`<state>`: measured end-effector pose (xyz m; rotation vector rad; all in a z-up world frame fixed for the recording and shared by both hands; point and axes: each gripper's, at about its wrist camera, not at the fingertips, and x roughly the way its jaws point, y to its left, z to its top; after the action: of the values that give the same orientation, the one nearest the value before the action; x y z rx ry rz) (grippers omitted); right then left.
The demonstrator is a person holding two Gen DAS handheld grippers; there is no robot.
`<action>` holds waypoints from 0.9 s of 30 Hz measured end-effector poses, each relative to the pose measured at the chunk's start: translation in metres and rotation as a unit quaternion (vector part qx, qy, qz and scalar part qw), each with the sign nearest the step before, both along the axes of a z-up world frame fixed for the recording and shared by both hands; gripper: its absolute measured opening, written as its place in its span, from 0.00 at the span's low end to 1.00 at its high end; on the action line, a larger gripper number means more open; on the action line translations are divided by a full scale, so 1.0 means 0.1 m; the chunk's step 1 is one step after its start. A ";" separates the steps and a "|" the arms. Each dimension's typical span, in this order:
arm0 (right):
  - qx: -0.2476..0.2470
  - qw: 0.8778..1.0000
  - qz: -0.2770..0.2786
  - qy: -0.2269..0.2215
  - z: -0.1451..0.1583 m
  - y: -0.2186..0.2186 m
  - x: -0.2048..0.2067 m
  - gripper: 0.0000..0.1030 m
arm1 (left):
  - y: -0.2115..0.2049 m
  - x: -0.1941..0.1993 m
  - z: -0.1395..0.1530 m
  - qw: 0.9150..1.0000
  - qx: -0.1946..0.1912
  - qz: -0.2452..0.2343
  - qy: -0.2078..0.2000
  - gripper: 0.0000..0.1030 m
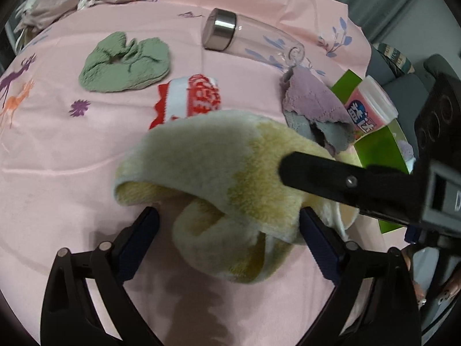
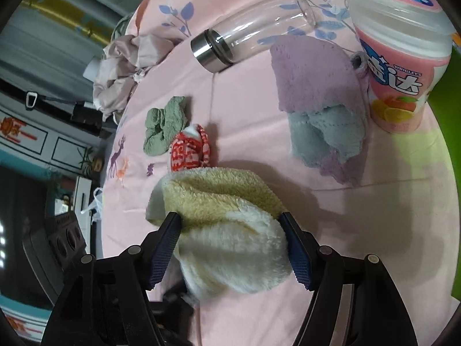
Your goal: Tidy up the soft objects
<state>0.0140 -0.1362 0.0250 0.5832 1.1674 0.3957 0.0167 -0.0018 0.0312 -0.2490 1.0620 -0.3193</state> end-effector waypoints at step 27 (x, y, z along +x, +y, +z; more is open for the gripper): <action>0.030 0.981 -0.014 -0.192 1.17 -0.51 -0.53 0.48 | -0.61 -0.28 1.29 0.975 -0.039 -0.076 -0.205 0.31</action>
<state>-0.0390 -0.1874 0.1423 0.5467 0.7791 0.4958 -0.0110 -0.0624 0.1598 -0.1623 0.6608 -0.5274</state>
